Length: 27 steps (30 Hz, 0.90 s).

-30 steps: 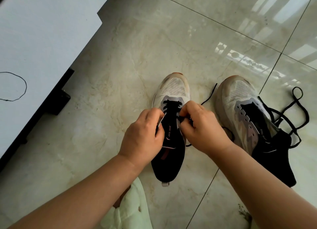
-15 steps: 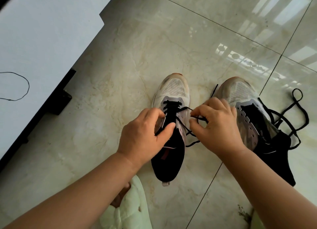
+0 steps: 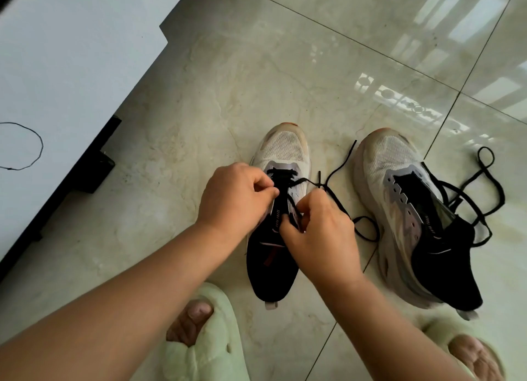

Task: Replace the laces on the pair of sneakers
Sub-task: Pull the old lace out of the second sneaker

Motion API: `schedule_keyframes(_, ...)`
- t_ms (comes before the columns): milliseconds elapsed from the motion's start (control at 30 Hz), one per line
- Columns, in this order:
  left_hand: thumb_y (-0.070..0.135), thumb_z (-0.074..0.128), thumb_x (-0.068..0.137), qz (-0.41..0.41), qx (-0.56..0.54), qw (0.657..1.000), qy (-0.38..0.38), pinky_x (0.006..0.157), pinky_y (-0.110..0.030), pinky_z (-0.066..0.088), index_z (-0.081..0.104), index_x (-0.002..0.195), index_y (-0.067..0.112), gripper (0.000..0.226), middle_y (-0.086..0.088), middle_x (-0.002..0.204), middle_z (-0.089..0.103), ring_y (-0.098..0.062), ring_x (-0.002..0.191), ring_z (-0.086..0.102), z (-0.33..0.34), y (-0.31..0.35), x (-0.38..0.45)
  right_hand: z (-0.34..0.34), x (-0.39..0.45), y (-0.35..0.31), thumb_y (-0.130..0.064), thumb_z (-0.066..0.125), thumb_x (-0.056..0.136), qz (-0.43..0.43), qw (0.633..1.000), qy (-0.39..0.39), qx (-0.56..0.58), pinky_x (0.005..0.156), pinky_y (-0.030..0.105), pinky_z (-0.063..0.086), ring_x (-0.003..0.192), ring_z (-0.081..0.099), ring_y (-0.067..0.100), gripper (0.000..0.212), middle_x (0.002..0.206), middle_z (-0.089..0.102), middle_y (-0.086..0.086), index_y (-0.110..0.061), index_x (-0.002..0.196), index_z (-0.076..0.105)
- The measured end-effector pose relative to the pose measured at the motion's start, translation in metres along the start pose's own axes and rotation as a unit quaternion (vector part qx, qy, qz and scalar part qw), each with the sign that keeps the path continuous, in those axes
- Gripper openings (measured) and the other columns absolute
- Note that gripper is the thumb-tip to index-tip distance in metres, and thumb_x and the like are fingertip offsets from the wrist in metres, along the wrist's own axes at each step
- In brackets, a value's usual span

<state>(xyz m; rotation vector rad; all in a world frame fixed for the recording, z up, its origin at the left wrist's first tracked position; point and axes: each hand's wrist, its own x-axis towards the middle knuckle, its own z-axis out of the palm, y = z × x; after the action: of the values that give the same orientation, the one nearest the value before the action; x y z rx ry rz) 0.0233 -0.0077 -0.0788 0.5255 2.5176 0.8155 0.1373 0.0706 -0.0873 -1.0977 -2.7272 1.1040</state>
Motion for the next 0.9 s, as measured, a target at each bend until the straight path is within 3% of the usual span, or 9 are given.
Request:
schedule_keyframes(100,0.019,0.071,0.076,-0.009,0.038,0.998,-0.038,0.068,-0.030,0.053,0.069,0.068,0.022,0.008,0.006,0.069,0.066,-0.015,0.068,0.063,0.002,0.005,0.006,0.004,-0.002,-0.001,-0.027,0.062,0.081,0.018,0.999,0.015,0.025,0.047,0.015,0.029,0.058,0.042,0.007,0.026,0.065,0.042,-0.010,-0.018,0.072,0.039)
schedule_keyframes(233,0.014,0.059,0.080,0.052,0.081,0.993,-0.074,0.067,-0.034,0.051,0.063,0.074,0.009,0.009,-0.002,0.073,0.065,-0.020,0.069,0.060,0.001,0.006,0.013,0.003,-0.001,0.002,-0.022,0.061,0.081,0.032,0.999,0.004,0.038,0.046,0.018,0.028,0.061,0.045,0.014,0.024,0.067,0.047,-0.007,-0.017,0.073,0.039)
schedule_keyframes(300,0.011,0.056,0.083,0.129,0.099,0.985,-0.049,0.062,-0.036,0.046,0.056,0.078,0.005,0.008,-0.005,0.073,0.061,-0.023,0.066,0.056,0.000,0.001,0.013,0.002,-0.001,0.003,-0.022,0.060,0.081,0.033,0.998,0.001,0.045,0.047,0.020,0.028,0.061,0.046,0.016,0.024,0.067,0.048,-0.005,-0.017,0.073,0.039)
schedule_keyframes(400,0.005,0.054,0.081,0.299,0.139,0.944,-0.033,0.050,-0.032,0.038,0.053,0.077,0.002,0.005,-0.009,0.065,0.055,-0.020,0.053,0.045,-0.008,-0.004,0.016,0.001,0.001,0.002,-0.021,0.058,0.081,0.028,0.999,0.001,0.045,0.047,0.013,0.024,0.057,0.040,0.008,0.025,0.065,0.045,-0.005,-0.019,0.071,0.036)
schedule_keyframes(467,0.003,0.060,0.080,0.330,0.130,0.934,-0.033,0.052,-0.028,0.039,0.056,0.077,0.002,0.005,-0.007,0.066,0.056,-0.016,0.055,0.044,-0.013,-0.011,0.022,0.001,0.002,0.001,-0.019,0.058,0.081,0.028,0.999,0.003,0.041,0.046,0.014,0.026,0.056,0.038,0.007,0.024,0.064,0.043,-0.006,-0.018,0.071,0.035)
schedule_keyframes(533,0.013,0.067,0.081,0.249,0.097,0.963,-0.018,0.055,-0.027,0.044,0.059,0.077,0.007,0.010,0.001,0.067,0.059,-0.018,0.057,0.053,-0.012,-0.013,0.020,0.001,0.002,0.001,-0.017,0.058,0.080,0.031,0.999,0.011,0.042,0.050,0.014,0.031,0.054,0.036,0.006,0.024,0.062,0.041,-0.008,-0.016,0.071,0.036)
schedule_keyframes(633,0.038,0.067,0.078,0.037,0.043,0.998,-0.042,0.057,-0.025,0.045,0.059,0.068,0.018,0.024,0.010,0.060,0.058,-0.011,0.057,0.056,-0.005,-0.012,0.011,0.002,0.000,0.000,-0.017,0.059,0.080,0.037,0.998,0.017,0.049,0.053,0.025,0.025,0.055,0.038,0.011,0.024,0.062,0.040,-0.010,-0.015,0.071,0.037)
schedule_keyframes(767,0.021,0.071,0.078,-0.093,-0.134,0.981,-0.103,0.063,-0.033,0.051,0.059,0.063,0.014,0.021,-0.002,0.061,0.060,-0.017,0.058,0.055,0.002,-0.011,0.011,0.004,-0.002,-0.002,-0.015,0.059,0.080,0.026,0.998,0.023,0.051,0.055,0.021,0.033,0.052,0.037,0.009,0.024,0.060,0.039,-0.009,-0.013,0.071,0.037)
schedule_keyframes(900,0.009,0.066,0.081,-0.141,-0.224,0.958,-0.115,0.051,-0.022,0.051,0.059,0.066,0.009,0.017,-0.004,0.060,0.059,-0.014,0.054,0.055,-0.003,-0.011,0.017,0.004,-0.003,0.000,-0.013,0.059,0.079,0.038,0.997,0.026,0.065,0.051,0.027,0.021,0.053,0.036,0.009,0.024,0.060,0.040,-0.008,-0.013,0.071,0.037)
